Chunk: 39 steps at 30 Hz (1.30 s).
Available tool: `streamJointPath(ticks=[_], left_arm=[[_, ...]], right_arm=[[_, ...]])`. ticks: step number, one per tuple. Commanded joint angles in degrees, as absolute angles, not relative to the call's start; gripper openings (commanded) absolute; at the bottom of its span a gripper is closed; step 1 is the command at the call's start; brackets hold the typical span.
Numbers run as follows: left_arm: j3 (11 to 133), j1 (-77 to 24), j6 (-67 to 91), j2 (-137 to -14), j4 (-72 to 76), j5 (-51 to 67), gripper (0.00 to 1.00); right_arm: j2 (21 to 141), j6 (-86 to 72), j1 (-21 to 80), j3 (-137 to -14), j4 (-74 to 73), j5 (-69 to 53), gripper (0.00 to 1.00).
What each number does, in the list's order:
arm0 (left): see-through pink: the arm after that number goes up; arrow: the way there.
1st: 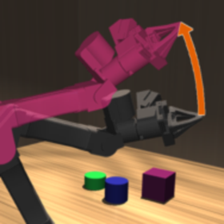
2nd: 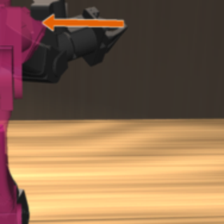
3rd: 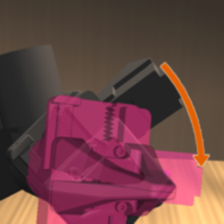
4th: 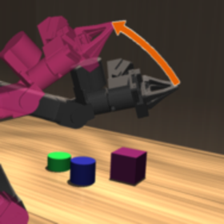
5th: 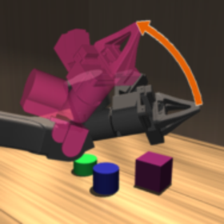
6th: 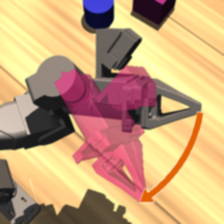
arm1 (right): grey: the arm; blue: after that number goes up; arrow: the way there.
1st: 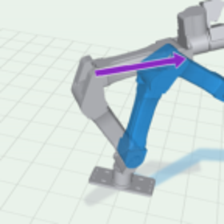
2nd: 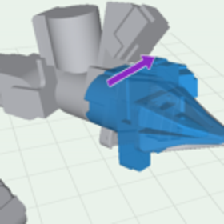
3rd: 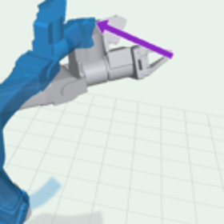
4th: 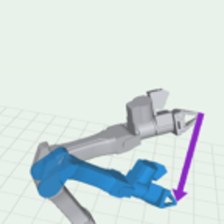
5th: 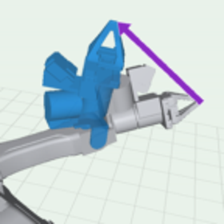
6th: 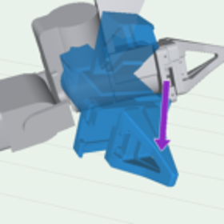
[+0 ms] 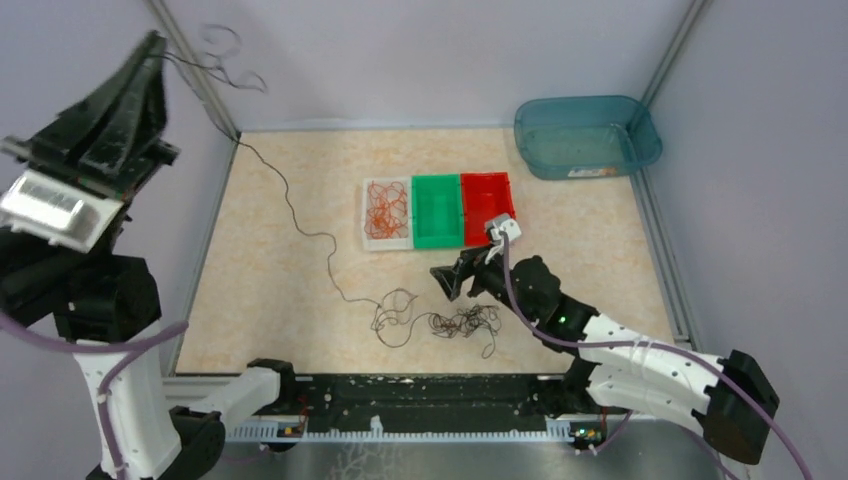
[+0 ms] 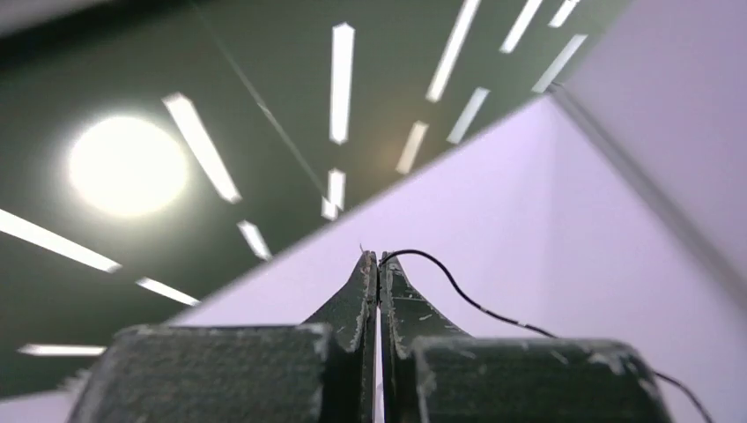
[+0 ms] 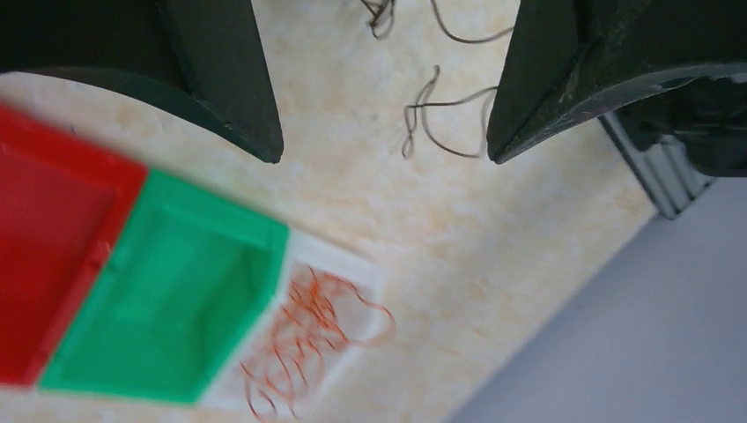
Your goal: Untangle the cables
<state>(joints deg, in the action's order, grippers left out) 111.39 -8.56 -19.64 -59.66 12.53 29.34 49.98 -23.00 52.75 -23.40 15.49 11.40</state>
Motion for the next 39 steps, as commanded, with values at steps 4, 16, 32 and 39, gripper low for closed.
streamJointPath(ticks=[4,16,32,39], left_arm=[[101.1,-8.2,-0.7,-59.2,0.2,37.2,0.0],[101.9,-8.2,0.5,-58.9,-0.8,36.9,0.0],[98.4,-8.2,-1.8,-56.6,-2.1,37.1,0.0],[97.3,-8.2,-2.4,-55.7,-2.2,36.8,0.0]], right_arm=[[48.3,-11.5,52.6,-34.5,19.8,-6.1,0.9],[72.2,-19.8,52.7,-45.0,41.3,-23.7,0.92],[84.6,-25.1,53.3,-46.3,50.9,-37.9,0.87],[87.9,-24.2,54.9,-48.8,49.1,-39.5,0.86]])
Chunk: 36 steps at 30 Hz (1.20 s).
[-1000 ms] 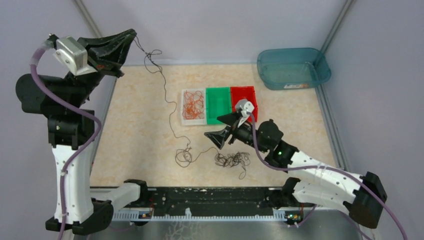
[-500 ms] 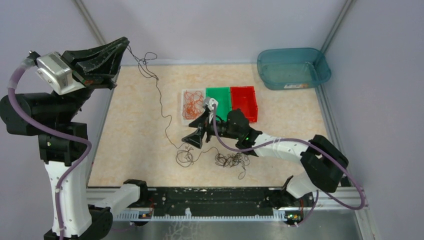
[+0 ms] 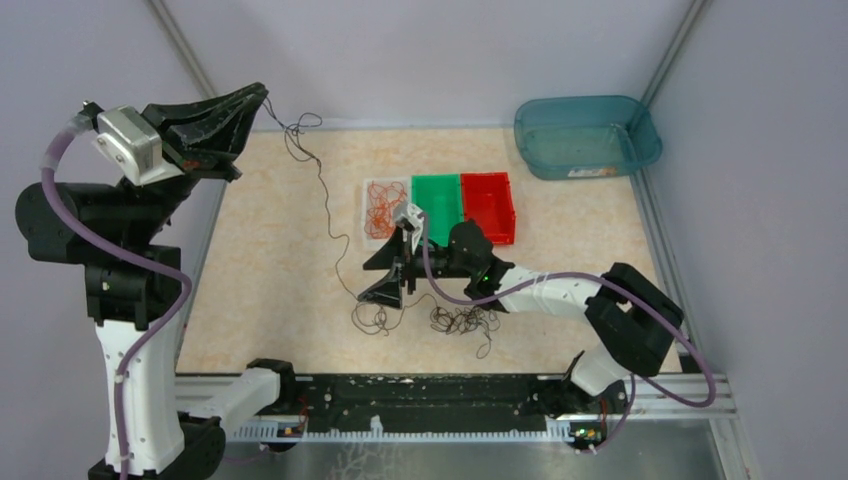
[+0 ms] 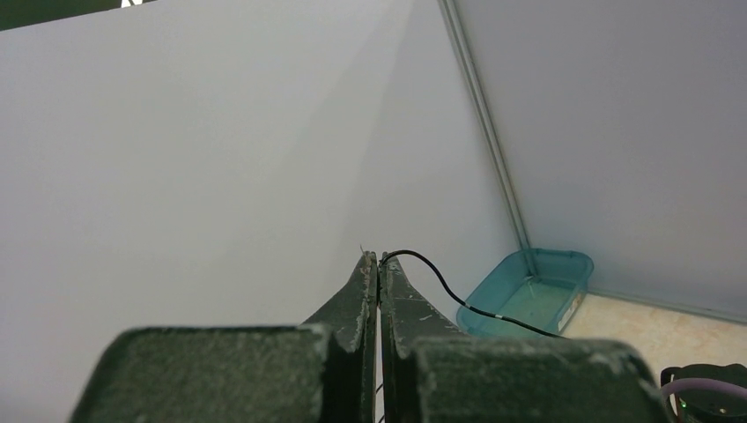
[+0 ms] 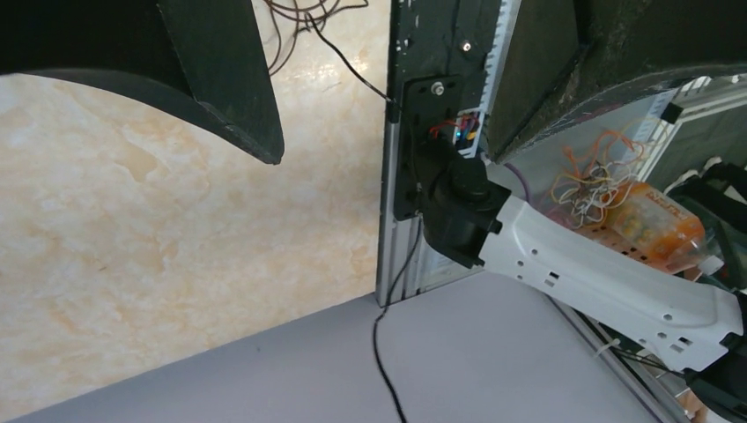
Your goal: Untangle the cables
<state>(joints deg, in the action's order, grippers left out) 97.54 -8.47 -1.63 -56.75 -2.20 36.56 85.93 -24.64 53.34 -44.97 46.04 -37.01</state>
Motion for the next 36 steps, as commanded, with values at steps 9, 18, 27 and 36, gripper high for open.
streamJointPath(ticks=[9,18,27,36], left_arm=[[96.4,-8.2,-3.2,-55.0,-2.2,36.1,0.0],[94.9,-8.2,-3.1,-54.2,-2.1,35.3,0.0],[94.4,-8.2,-2.4,-53.4,-3.2,34.7,0.0],[81.3,-8.2,9.2,-47.8,-13.2,37.5,0.0]], right_arm=[[91.0,-22.6,56.9,-50.2,49.0,-39.7,0.62],[91.5,-21.2,57.1,-51.5,46.0,-39.2,0.45],[89.9,-16.3,57.3,-54.8,38.6,-34.0,0.0],[81.6,-13.6,56.0,-54.2,44.6,-21.9,0.0]])
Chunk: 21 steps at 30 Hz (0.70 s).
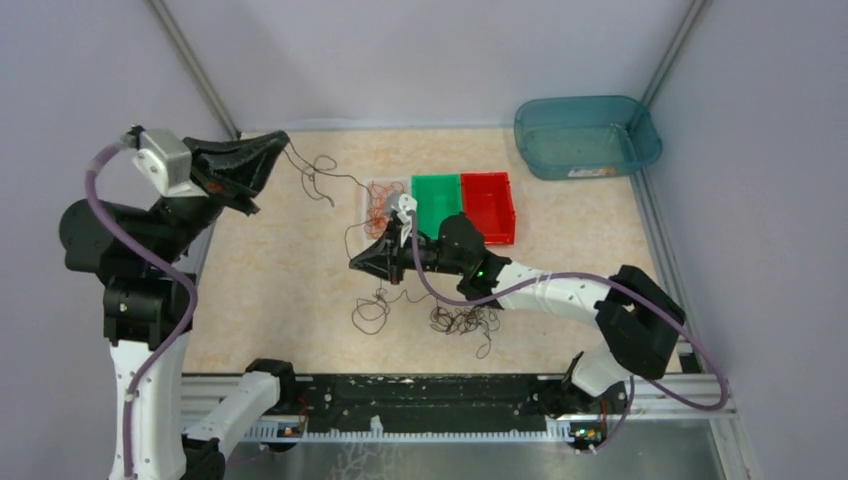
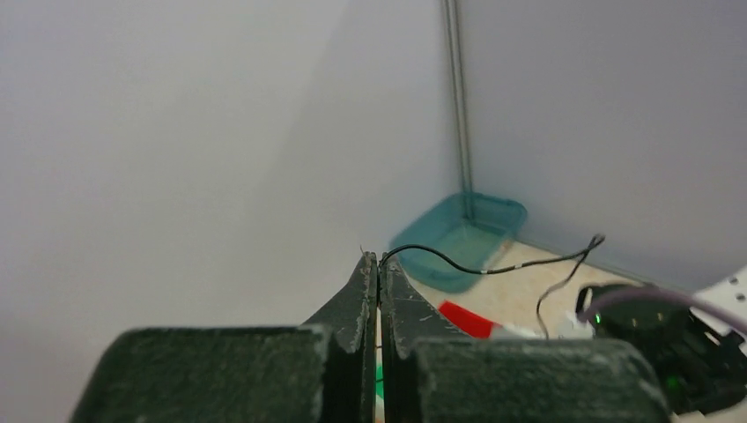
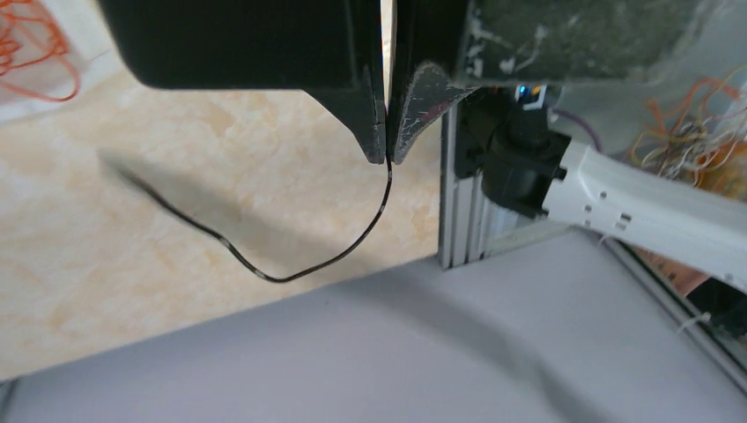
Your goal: Untangle the cables
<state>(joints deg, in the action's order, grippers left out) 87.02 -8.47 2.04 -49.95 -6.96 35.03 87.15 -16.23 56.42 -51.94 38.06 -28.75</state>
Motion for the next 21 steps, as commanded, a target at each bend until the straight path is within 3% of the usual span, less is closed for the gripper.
streamJointPath(ticks=[1,9,21], left_arm=[[79.3,-8.2,10.7,-47.0,-13.7,38.7,0.0],[67.2,-8.2,18.1,-43.9,-14.9,48.5,0.03],[57.3,-8.2,22.5,-42.8,-13.9,51.0,0.1]], right_arm=[[81.1,-13.3,56.0,-54.0,45.3,-21.3,0.0],[79.1,-16.0,55.9,-53.8,49.9,-20.4,0.0],[79.6,-19.6,56.1,-54.2,53.3,-22.1,0.0]])
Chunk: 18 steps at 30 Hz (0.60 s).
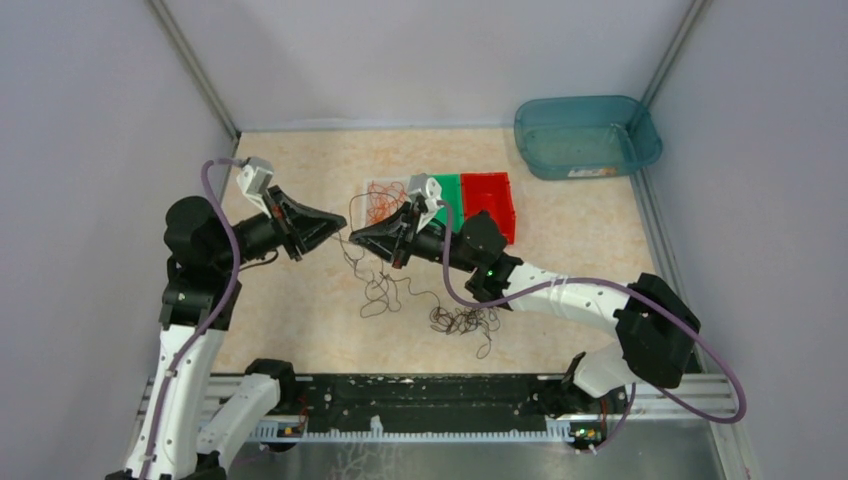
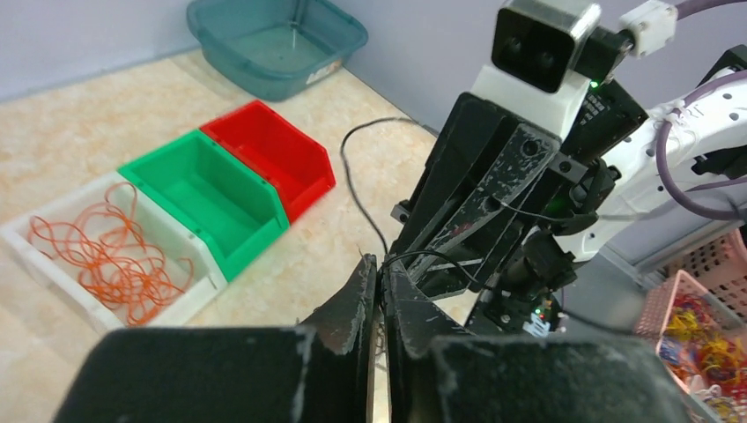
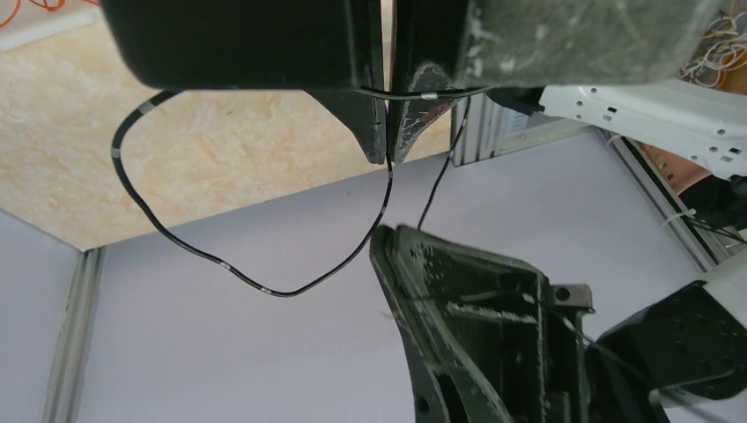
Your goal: Untangle the cables
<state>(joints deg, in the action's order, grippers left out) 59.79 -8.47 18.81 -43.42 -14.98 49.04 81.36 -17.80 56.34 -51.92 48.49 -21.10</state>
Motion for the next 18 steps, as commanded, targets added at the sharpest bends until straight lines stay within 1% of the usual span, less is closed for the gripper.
streamJointPath(ticks=[1,3,7,10,13,18], left_arm=[[57.0,-8.2,23.0,-42.9,-13.4,50.6,0.1],[56.6,-8.2,24.3,-43.2,-12.7,50.4,0.11],[56.5,-8.2,27.7,-44.0,-11.8,50.9,0.16],[55.6,-8.2,29.8,-44.4,-8.8,54.2,0.18],[54.7,-8.2,30.9,-44.7,-6.4,60.5,0.18],[54.4,-8.2,30.7,-44.9,-6.0,61.0,0.19]], right_arm=[[80.0,-19.8,56.2,-54.3,53.4,-22.1,0.0],[80.4,-19.7,56.4,-54.6,53.0,-22.2,0.0],[81.6,-19.7,56.8,-55.4,52.9,-22.4,0.0],[82.5,-20.3,56.8,-56.1,53.1,-22.8,0.0],[83.2,-20.7,56.9,-56.6,53.1,-23.1,0.0],[83.3,-20.9,56.9,-56.3,53.2,-23.2,0.0]])
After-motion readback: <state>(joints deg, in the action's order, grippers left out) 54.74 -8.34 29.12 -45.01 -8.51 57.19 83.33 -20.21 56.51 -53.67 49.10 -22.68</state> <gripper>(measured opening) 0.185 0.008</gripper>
